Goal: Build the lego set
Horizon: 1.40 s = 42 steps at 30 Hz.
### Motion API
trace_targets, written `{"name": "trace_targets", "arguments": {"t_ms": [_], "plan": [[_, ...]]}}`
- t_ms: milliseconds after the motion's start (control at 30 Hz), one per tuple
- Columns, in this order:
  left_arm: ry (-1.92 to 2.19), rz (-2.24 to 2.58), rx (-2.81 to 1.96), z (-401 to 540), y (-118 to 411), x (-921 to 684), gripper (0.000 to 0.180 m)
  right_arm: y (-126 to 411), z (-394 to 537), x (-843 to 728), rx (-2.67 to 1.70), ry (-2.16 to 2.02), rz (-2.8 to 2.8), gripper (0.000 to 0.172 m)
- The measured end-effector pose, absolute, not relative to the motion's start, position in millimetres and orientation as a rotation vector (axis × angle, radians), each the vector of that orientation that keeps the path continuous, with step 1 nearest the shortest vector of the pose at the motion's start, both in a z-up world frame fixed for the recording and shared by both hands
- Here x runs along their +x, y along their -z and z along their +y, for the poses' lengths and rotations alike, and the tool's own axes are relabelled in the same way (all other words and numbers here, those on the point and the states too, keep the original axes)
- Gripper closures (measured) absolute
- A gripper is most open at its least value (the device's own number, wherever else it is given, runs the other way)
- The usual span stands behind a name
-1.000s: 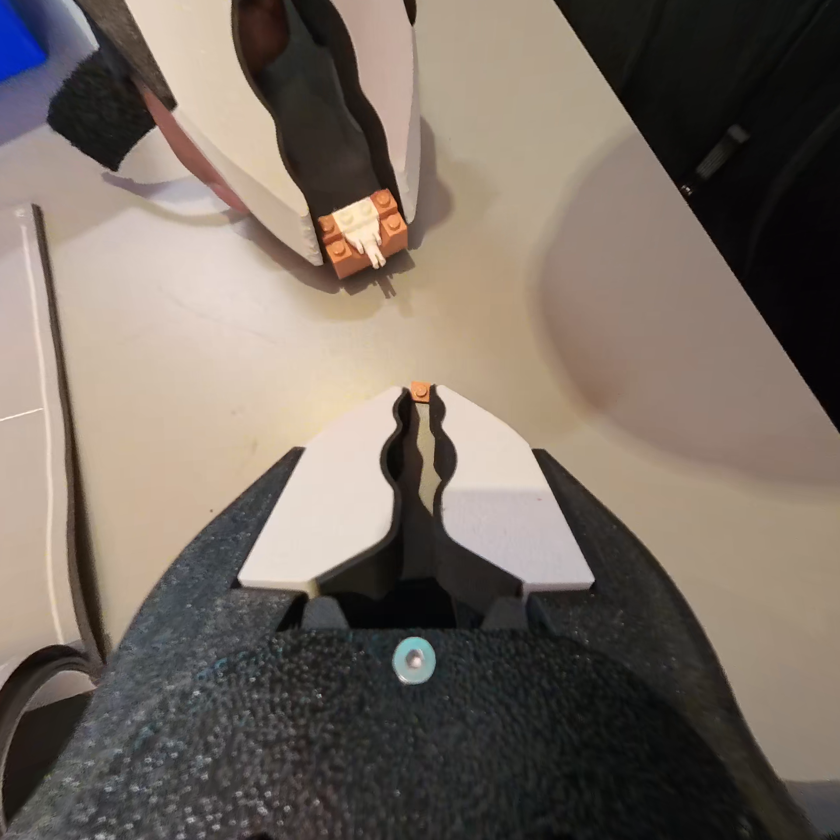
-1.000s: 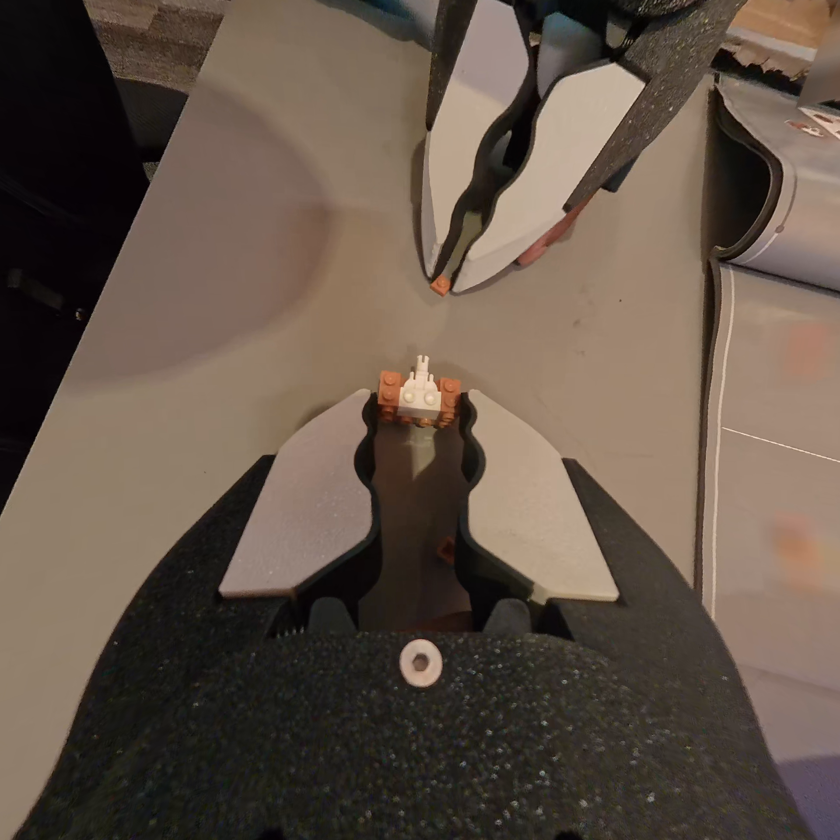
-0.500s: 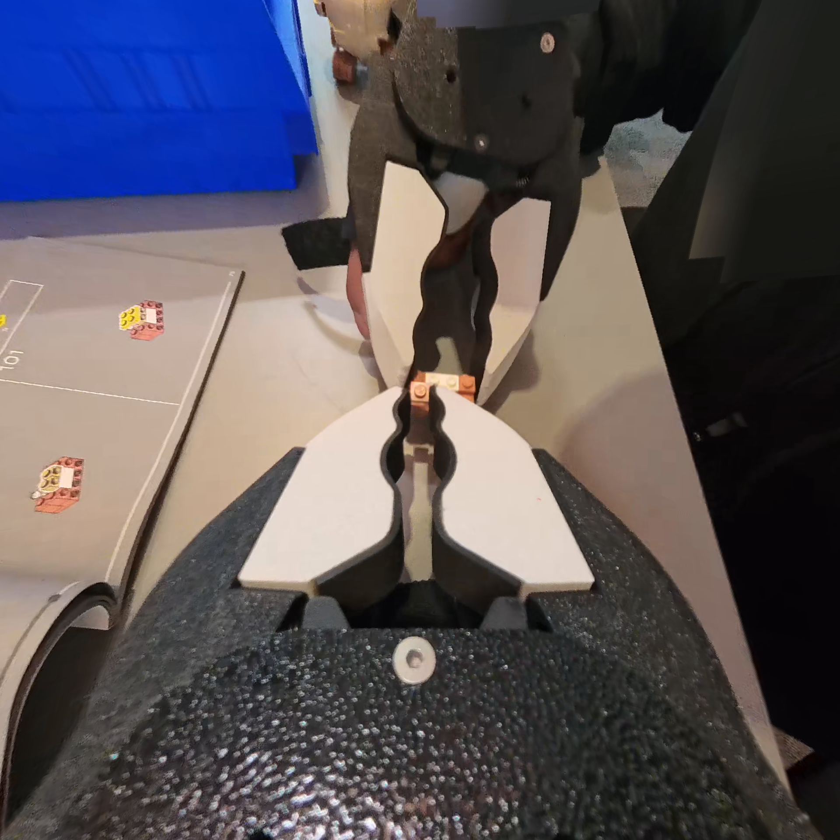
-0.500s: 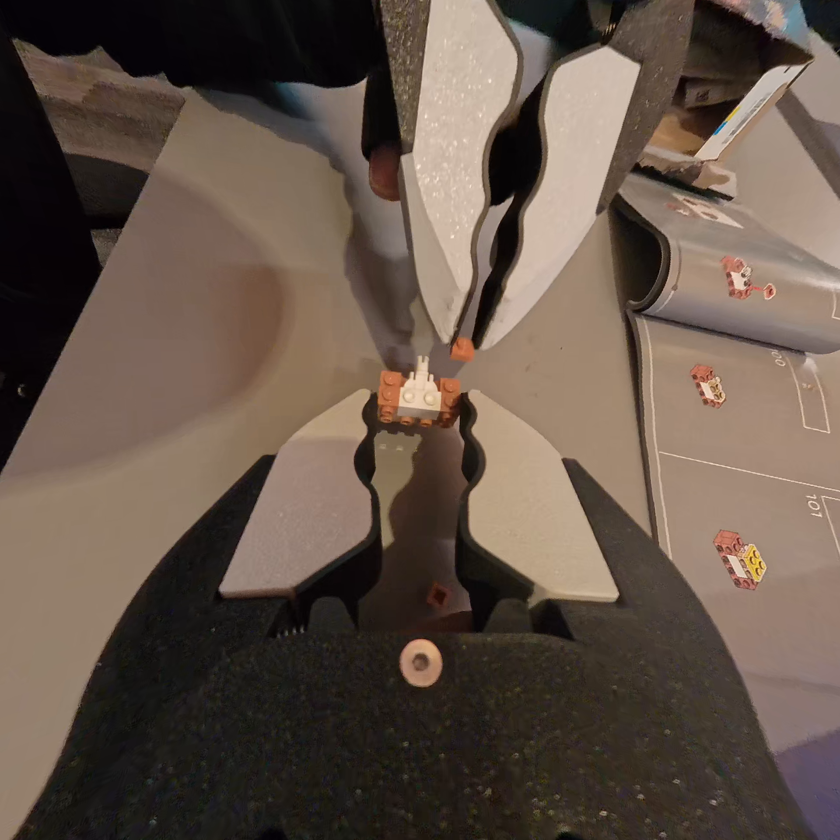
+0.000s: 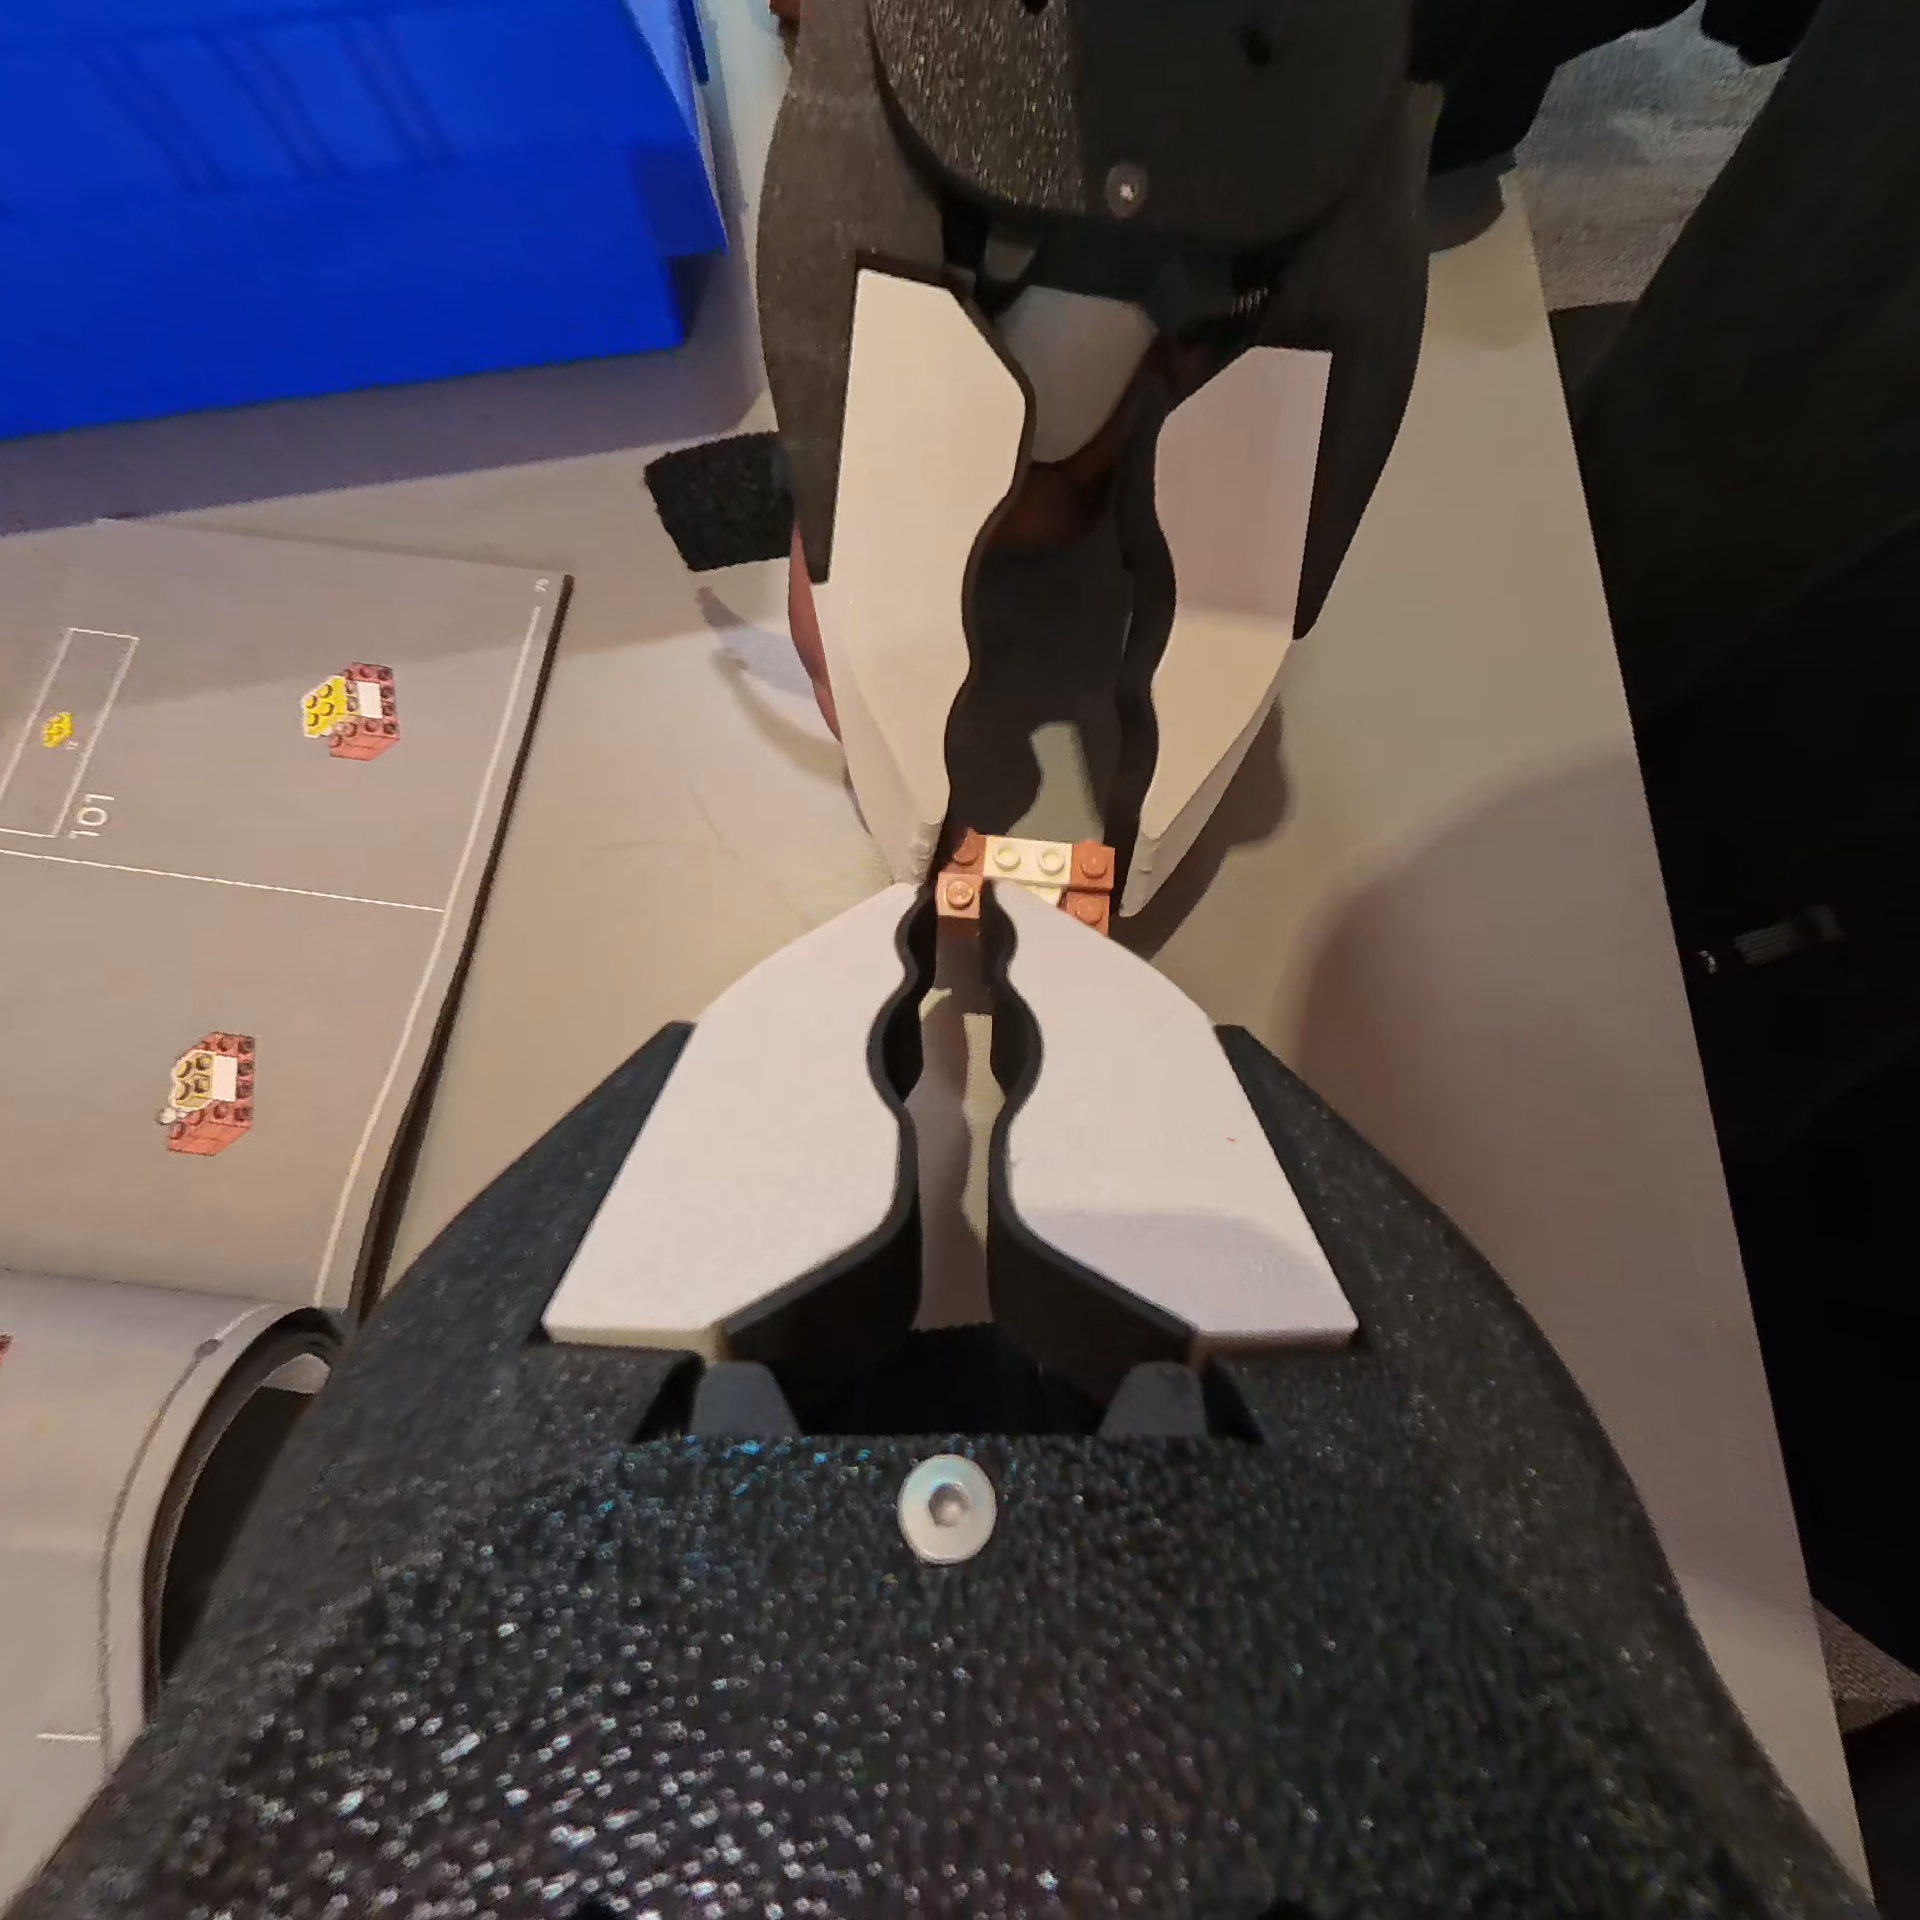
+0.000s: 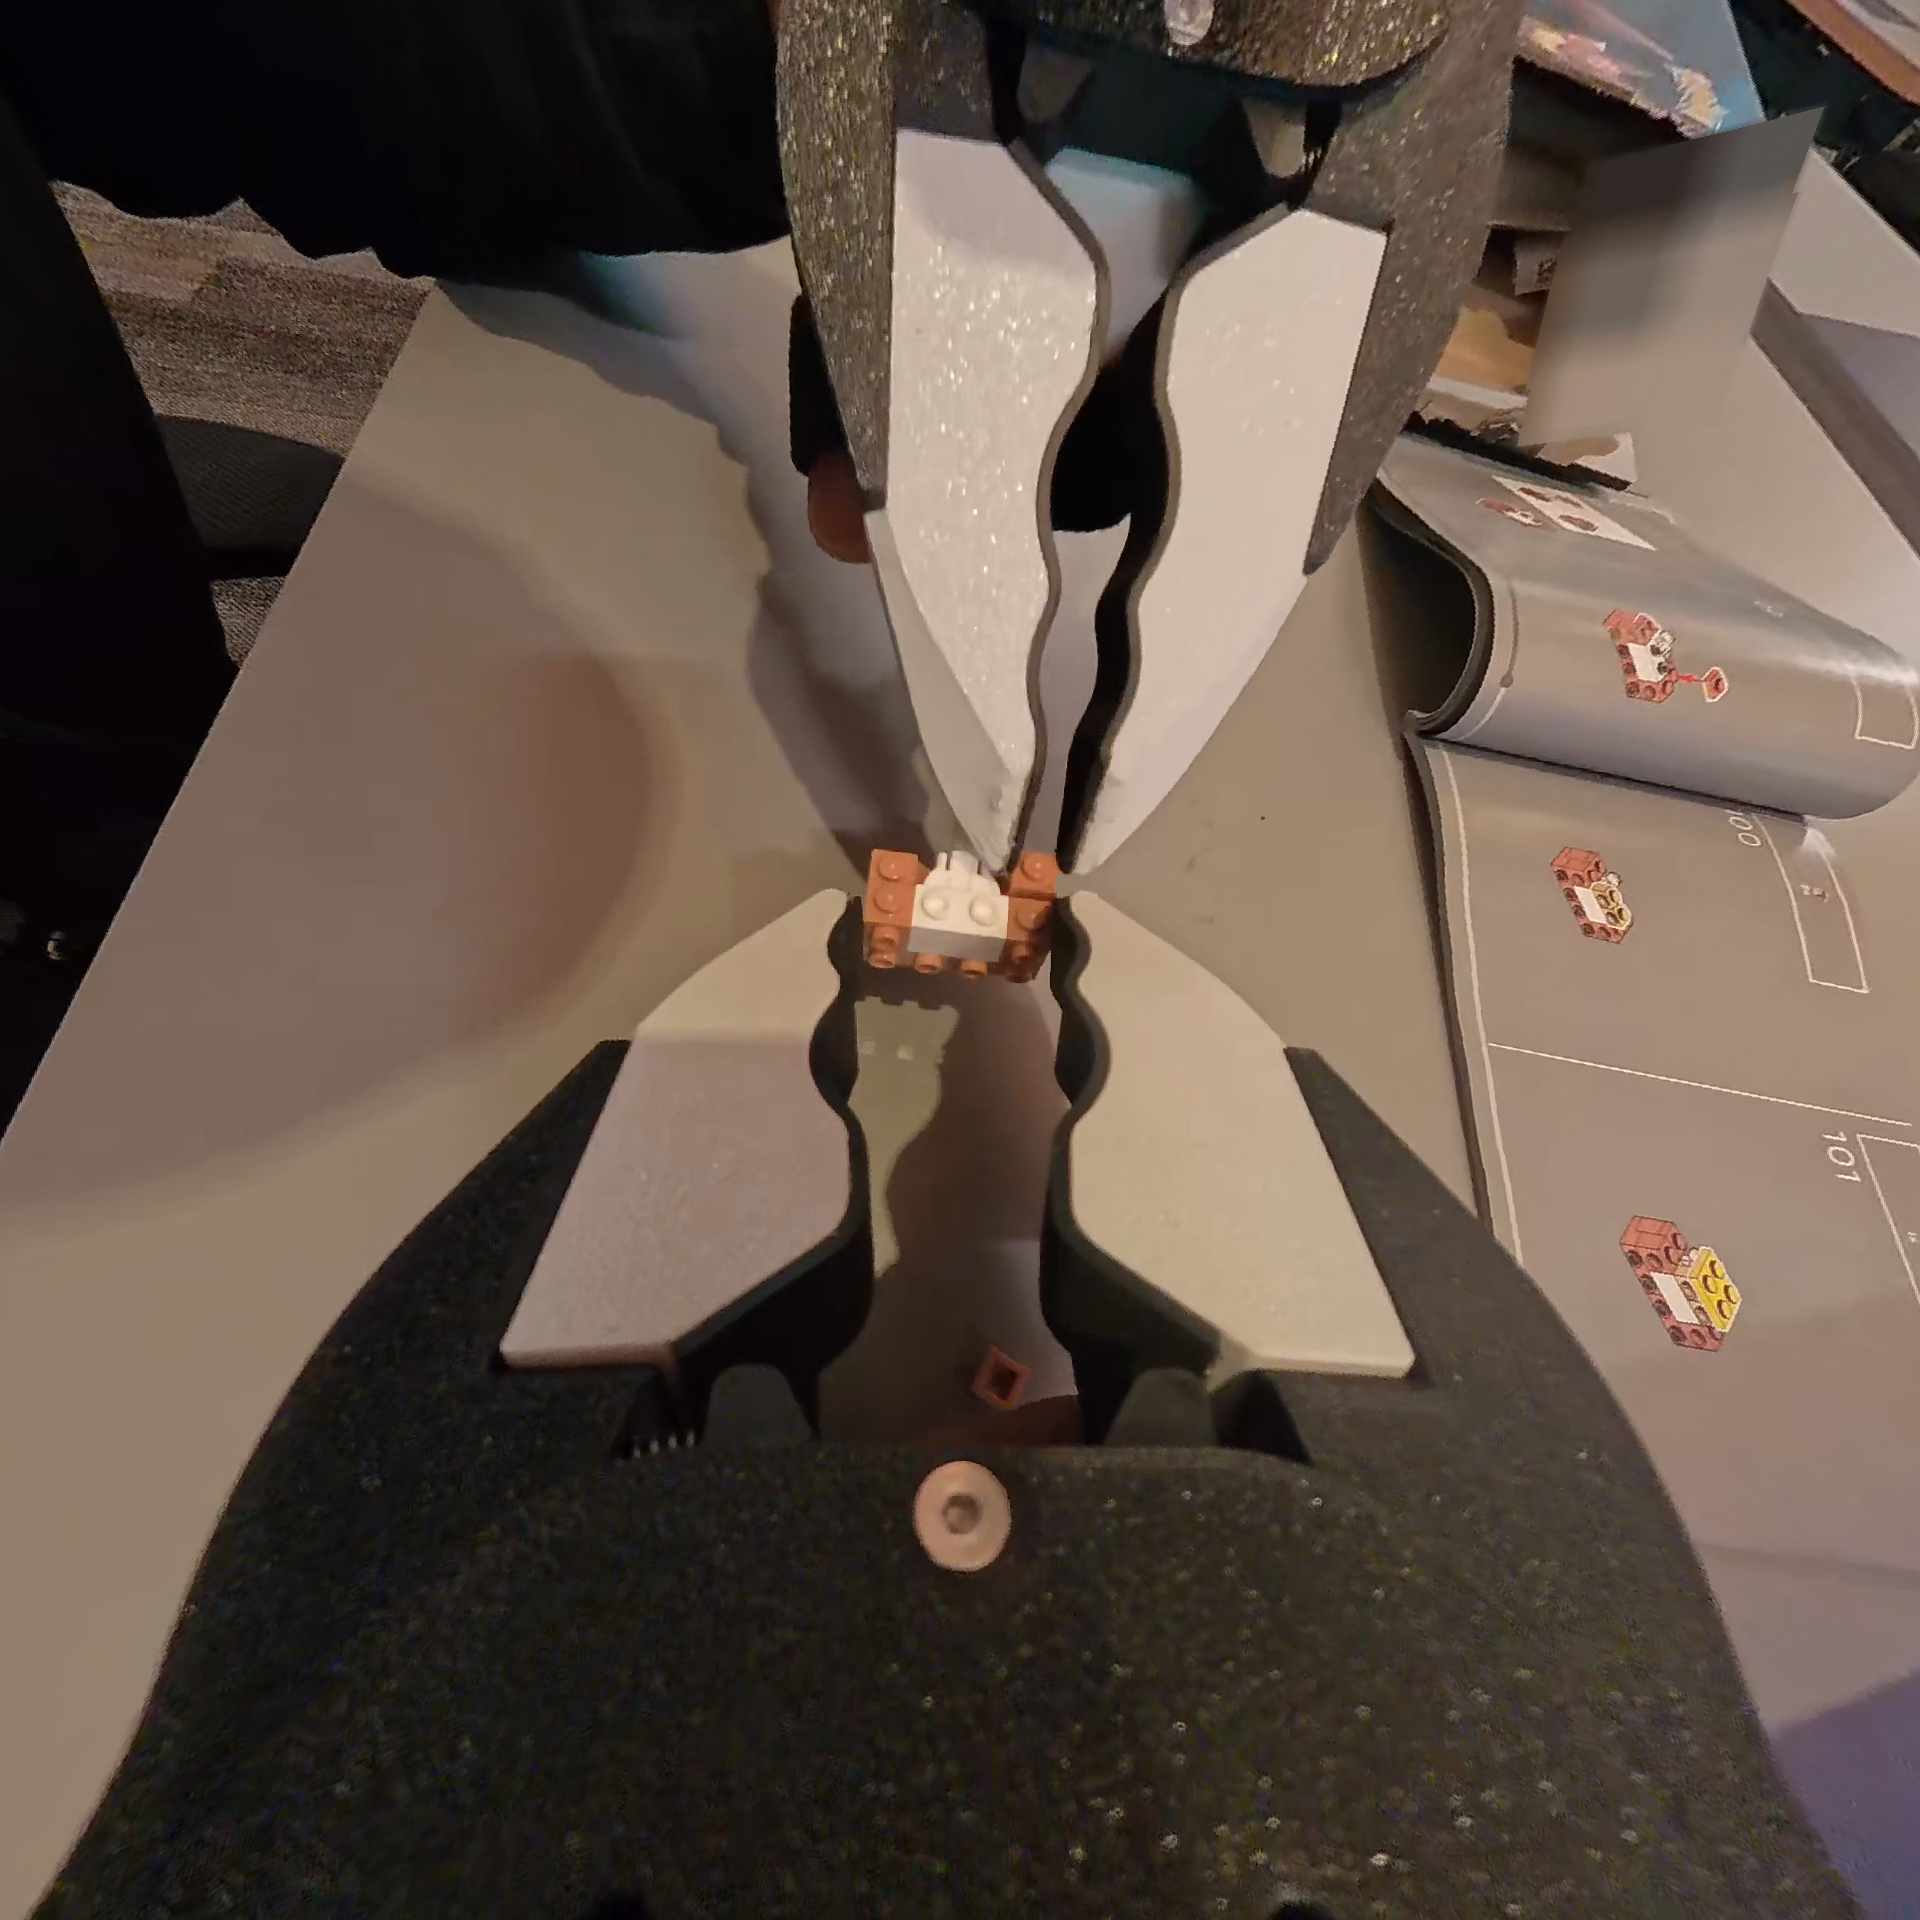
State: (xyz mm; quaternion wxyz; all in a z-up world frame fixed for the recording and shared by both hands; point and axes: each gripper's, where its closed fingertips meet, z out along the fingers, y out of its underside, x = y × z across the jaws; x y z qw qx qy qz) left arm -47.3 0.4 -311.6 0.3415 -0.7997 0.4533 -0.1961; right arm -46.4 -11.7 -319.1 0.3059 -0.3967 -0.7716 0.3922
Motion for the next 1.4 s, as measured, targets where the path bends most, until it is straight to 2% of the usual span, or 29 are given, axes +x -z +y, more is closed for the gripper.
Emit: {"name": "trace_targets", "arguments": {"t_ms": [1033, 1400], "plan": [[0.560, 1.103, -2.113, 0, 302, -48, 0.172, 308, -12, -49, -0.995, -1.090, -1.969, 0.138], [0.618, 1.244, -2.130, -38, 327, -61, 0.164, 337, -12, -31, -1.059, -0.995, -2.204, 0.138]]}}
